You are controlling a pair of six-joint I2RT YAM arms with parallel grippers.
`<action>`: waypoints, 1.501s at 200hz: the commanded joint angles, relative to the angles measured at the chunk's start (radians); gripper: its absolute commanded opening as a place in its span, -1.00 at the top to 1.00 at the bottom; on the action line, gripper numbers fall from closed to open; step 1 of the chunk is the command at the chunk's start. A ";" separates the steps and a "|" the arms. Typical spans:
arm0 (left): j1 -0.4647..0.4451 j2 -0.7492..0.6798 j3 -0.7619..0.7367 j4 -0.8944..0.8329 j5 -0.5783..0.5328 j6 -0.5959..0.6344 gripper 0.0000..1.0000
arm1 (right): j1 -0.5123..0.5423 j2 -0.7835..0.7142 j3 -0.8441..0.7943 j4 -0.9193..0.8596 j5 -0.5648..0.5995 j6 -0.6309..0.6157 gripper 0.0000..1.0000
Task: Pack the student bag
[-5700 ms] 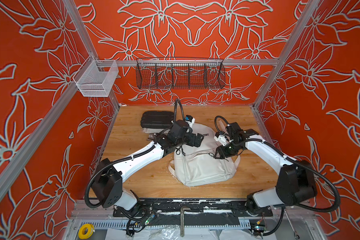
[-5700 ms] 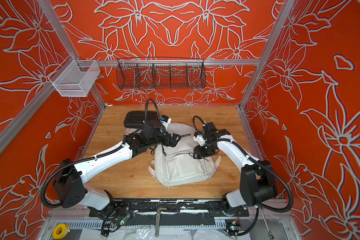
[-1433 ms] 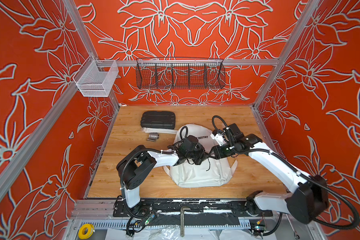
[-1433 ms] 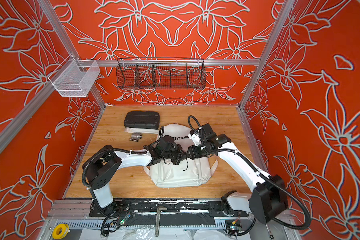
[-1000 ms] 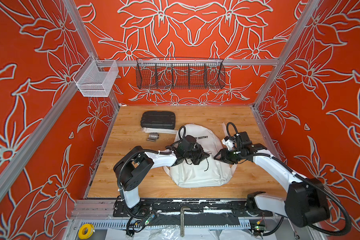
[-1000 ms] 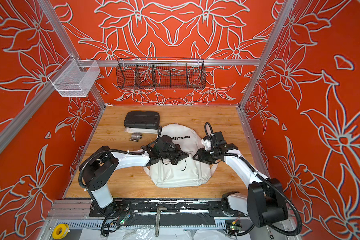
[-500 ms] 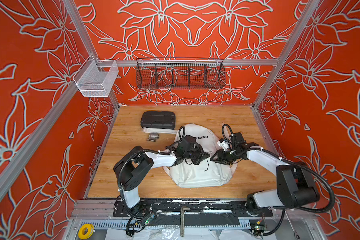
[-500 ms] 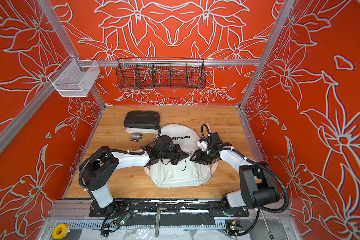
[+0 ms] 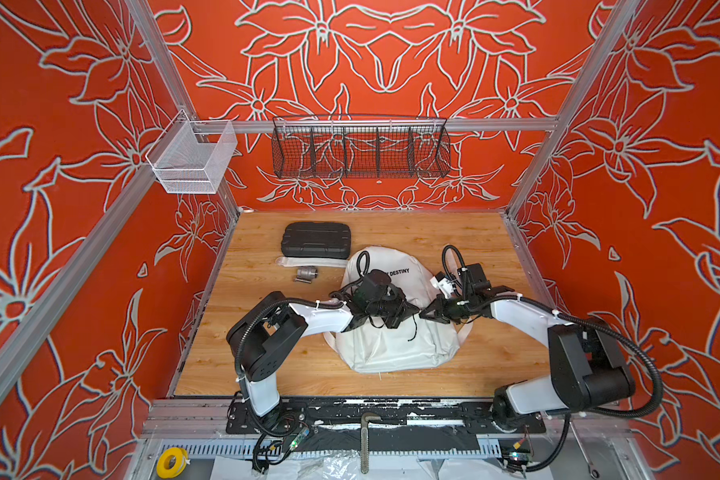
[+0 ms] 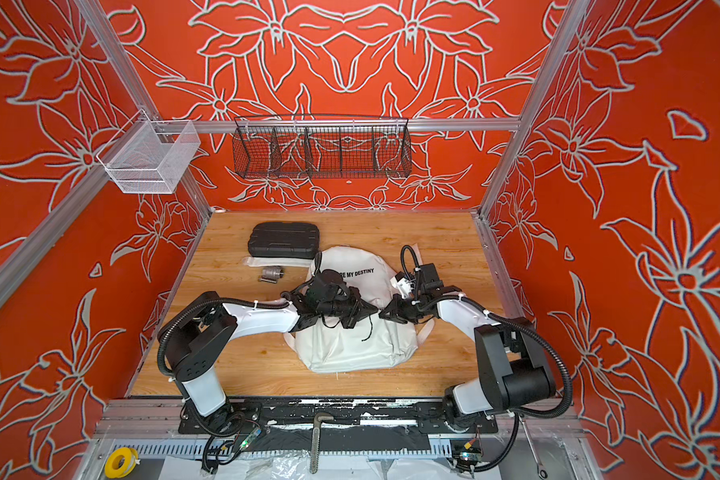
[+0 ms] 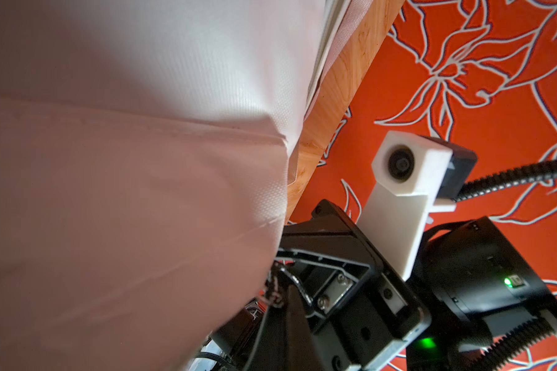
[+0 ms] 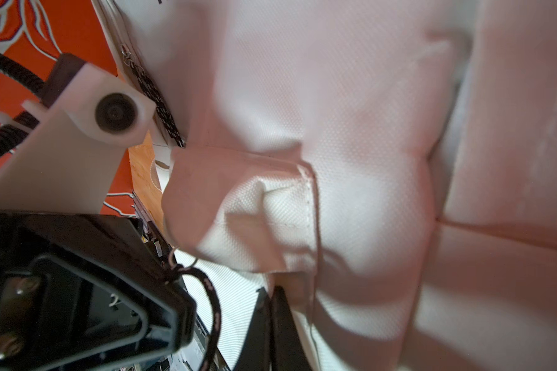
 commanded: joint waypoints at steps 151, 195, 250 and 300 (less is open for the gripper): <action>0.152 -0.360 -0.169 -0.411 -0.019 0.267 1.00 | -0.106 -0.227 -0.106 0.098 0.144 0.221 1.00; 0.165 -0.424 -0.197 -0.503 -0.028 0.313 1.00 | -0.172 -0.276 -0.132 0.112 0.189 0.283 1.00; 0.208 -0.560 -0.282 -0.632 -0.057 0.339 1.00 | -0.224 -0.283 -0.146 0.109 0.214 0.285 1.00; 0.216 -0.623 -0.315 -0.678 -0.106 0.345 1.00 | -0.225 -0.287 -0.156 0.099 0.234 0.276 1.00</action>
